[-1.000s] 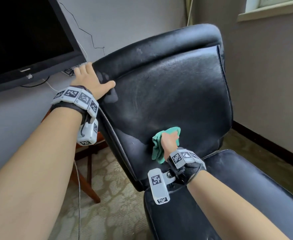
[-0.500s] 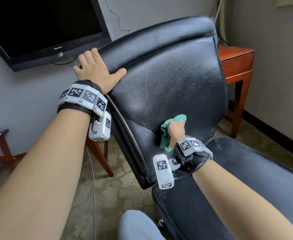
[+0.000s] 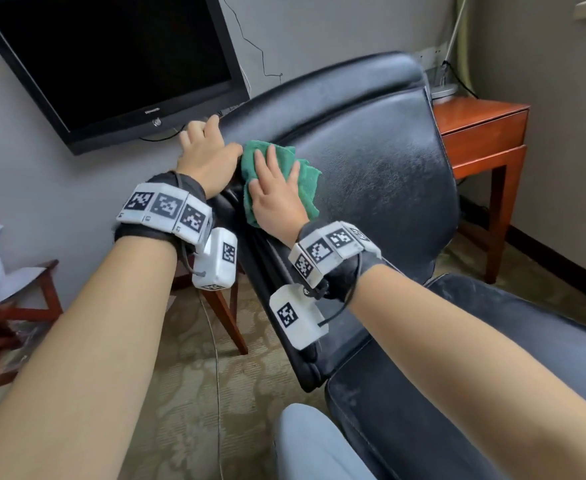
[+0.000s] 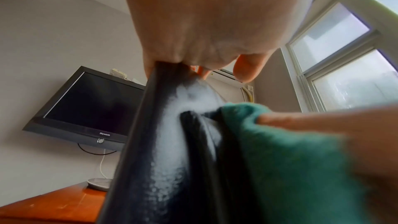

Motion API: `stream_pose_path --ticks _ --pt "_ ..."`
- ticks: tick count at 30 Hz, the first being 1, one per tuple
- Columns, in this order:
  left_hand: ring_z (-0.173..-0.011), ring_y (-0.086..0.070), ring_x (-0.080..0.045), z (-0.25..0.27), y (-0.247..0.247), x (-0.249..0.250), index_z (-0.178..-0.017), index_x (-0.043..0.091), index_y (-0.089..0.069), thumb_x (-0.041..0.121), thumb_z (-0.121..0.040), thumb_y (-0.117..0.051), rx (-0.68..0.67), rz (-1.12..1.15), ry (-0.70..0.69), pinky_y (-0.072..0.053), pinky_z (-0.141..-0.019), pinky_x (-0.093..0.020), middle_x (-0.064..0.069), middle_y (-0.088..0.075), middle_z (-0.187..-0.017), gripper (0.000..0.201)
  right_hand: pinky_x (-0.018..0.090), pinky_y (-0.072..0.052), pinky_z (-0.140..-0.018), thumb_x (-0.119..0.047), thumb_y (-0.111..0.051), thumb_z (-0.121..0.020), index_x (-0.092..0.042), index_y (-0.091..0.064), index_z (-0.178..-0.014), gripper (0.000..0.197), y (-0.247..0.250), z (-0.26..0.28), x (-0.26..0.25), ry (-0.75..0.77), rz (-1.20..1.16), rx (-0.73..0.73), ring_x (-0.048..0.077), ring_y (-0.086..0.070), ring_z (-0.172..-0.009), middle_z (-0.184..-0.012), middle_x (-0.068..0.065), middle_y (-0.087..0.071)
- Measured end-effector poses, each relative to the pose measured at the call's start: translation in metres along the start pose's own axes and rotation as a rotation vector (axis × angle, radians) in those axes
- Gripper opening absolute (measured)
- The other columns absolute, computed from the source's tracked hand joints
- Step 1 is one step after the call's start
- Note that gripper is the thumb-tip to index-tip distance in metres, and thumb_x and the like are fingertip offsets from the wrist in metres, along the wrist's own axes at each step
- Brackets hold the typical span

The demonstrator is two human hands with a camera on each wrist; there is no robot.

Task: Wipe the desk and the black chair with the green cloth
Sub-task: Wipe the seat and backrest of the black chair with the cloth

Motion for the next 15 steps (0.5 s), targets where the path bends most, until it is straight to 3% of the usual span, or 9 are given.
stream_pose_path --ticks 2,6,10,15 --pt "-0.137 -0.014 -0.026 0.004 0.004 -0.002 -0.148 0.010 -0.018 0.021 -0.096 -0.038 -0.025 0.023 0.015 -0.016 -0.110 -0.035 -0.011 -0.021 -0.146 0.057 0.052 0.005 -0.116 -0.025 -0.029 -0.102 -0.022 -0.009 -0.152 0.053 -0.003 0.004 0.002 0.031 0.099 -0.011 0.038 0.016 -0.143 -0.160 -0.001 0.002" --pt "-0.136 -0.014 -0.026 0.015 0.005 -0.005 -0.148 0.010 -0.016 0.025 -0.093 -0.043 -0.005 -0.002 0.032 -0.020 -0.109 -0.037 -0.009 -0.022 -0.145 0.063 0.046 0.004 -0.115 -0.035 -0.040 -0.099 -0.038 -0.010 -0.149 0.059 -0.008 0.042 0.031 0.166 0.232 -0.030 0.028 0.015 -0.145 -0.159 -0.012 0.002" --pt "-0.136 -0.014 -0.025 0.024 0.008 0.000 -0.149 0.010 -0.015 0.025 -0.092 -0.044 -0.007 0.005 0.032 -0.018 -0.109 -0.035 -0.009 -0.022 -0.146 0.066 0.040 0.005 -0.117 -0.030 -0.043 -0.098 -0.031 -0.006 -0.150 0.063 -0.009 0.068 0.070 0.104 0.186 -0.031 0.024 0.013 -0.145 -0.159 -0.008 0.002" --pt "-0.139 -0.010 -0.026 0.034 0.011 0.003 -0.149 0.009 -0.013 0.028 -0.092 -0.046 -0.008 0.005 0.030 -0.014 -0.110 -0.034 -0.008 -0.019 -0.149 0.069 0.032 0.011 -0.117 -0.016 -0.034 -0.101 -0.011 -0.002 -0.150 0.059 -0.018 0.100 0.098 -0.219 -0.057 0.089 0.018 0.010 -0.146 -0.159 0.009 0.003"
Point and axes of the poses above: each hand's wrist, its own z-axis away from the middle knuckle, its own y-axis out of the back of the hand, x = y × z, the point moved 1 cm from there along -z, towards the middle knuckle
